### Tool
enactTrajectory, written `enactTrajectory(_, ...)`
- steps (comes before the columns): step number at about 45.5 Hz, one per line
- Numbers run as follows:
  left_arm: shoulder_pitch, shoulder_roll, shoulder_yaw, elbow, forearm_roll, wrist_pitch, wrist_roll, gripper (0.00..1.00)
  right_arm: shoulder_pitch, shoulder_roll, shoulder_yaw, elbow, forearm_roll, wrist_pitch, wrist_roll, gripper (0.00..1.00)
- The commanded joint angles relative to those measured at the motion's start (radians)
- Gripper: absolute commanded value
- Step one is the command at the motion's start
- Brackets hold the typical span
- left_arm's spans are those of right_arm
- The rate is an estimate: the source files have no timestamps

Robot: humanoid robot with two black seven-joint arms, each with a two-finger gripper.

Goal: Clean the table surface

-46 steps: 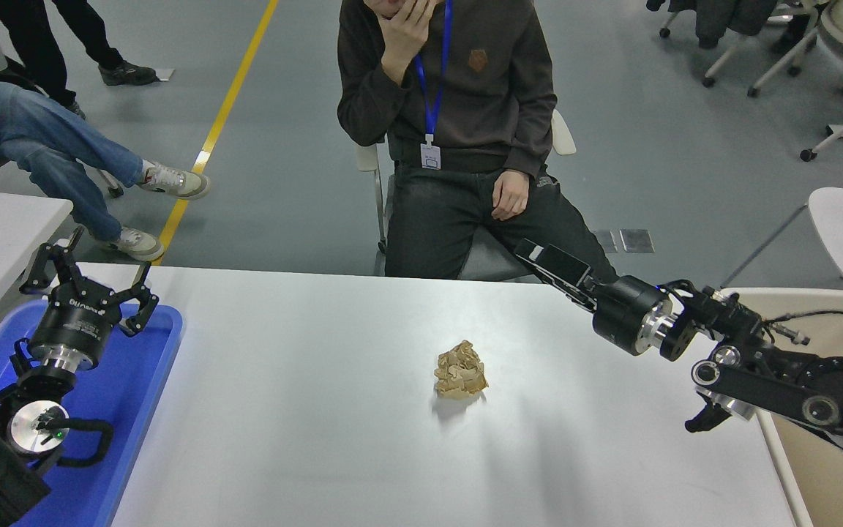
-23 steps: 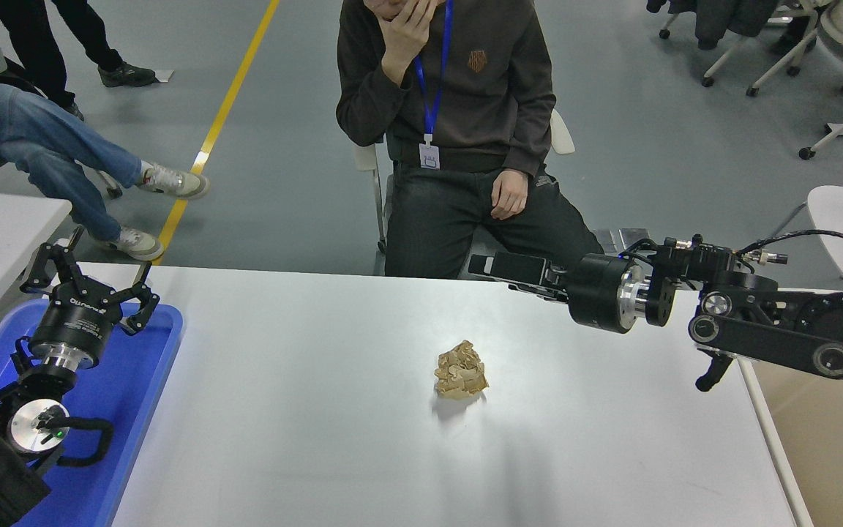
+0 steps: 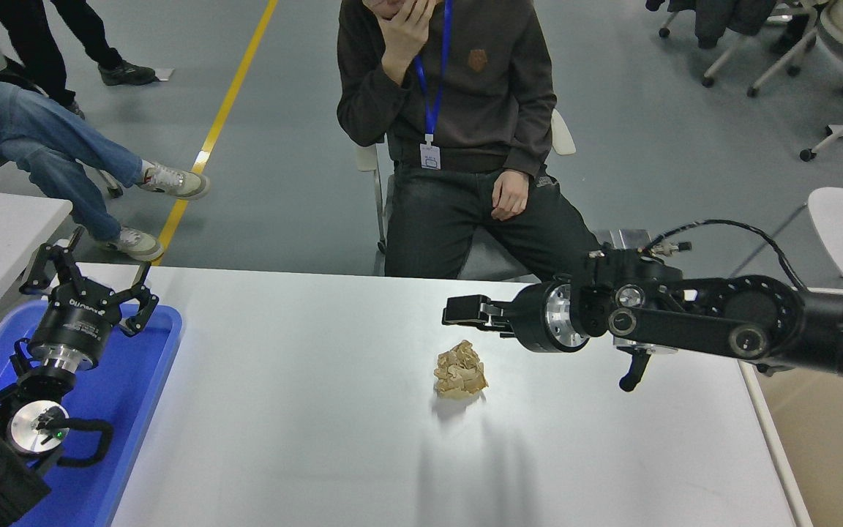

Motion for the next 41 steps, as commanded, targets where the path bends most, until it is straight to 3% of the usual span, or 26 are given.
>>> enactTrajectory(1,0.000,0.000,0.000,0.000,0.000,0.000,0.000,1.00,0.004,0.111,-0.010,-0.098,-0.015,0.012,-0.066,0.99)
enactTrajectory(16,0.000,0.000,0.000,0.000,0.000,0.000,0.000,1.00,-0.074,0.272,-0.025,-0.325,0.004,-0.007,-0.073,0.99)
enactTrajectory(41,0.000,0.000,0.000,0.000,0.000,0.000,0.000,1.00,-0.172,0.318,-0.072,-0.524,-0.003,-0.014,-0.074,0.98)
